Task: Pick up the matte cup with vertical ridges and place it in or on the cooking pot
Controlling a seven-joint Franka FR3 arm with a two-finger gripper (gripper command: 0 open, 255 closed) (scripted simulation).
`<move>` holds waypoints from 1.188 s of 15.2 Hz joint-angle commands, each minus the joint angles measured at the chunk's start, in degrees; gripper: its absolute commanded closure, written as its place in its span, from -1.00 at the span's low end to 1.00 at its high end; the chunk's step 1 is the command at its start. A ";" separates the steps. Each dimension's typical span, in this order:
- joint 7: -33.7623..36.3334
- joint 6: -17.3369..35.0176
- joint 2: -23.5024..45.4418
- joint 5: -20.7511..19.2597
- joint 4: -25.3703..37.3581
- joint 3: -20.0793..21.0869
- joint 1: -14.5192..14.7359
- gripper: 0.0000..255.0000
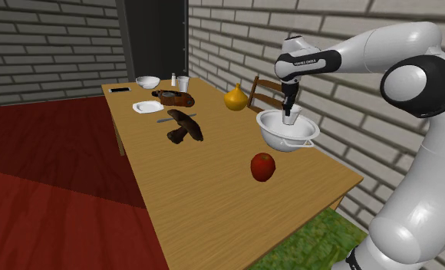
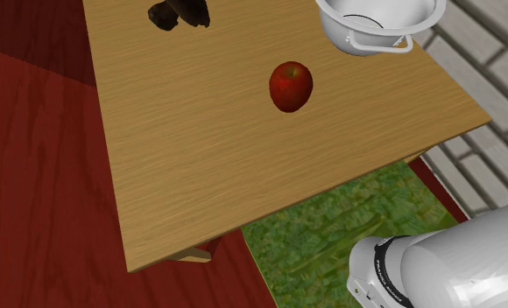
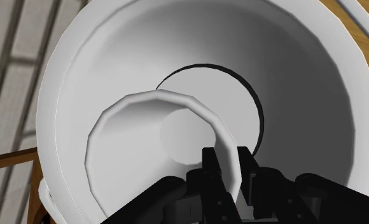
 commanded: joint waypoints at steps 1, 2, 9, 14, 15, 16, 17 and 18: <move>0.01 0.05 0.01 0.00 -0.01 0.00 0.00 1.00; 0.01 0.05 0.01 0.00 -0.01 0.00 0.00 1.00; 0.01 0.05 0.00 0.00 -0.02 0.00 0.00 -1.00; -0.36 -7.07 -0.22 0.31 6.75 0.57 0.86 -1.00; -0.36 -7.07 -0.22 0.31 6.74 0.57 0.86 -1.00; -0.36 -7.07 -0.22 0.31 6.74 0.57 0.86 -1.00; -0.36 -7.07 -0.22 0.31 6.75 0.57 0.86 -1.00; -0.36 -7.07 -0.22 0.31 6.75 0.57 0.86 -1.00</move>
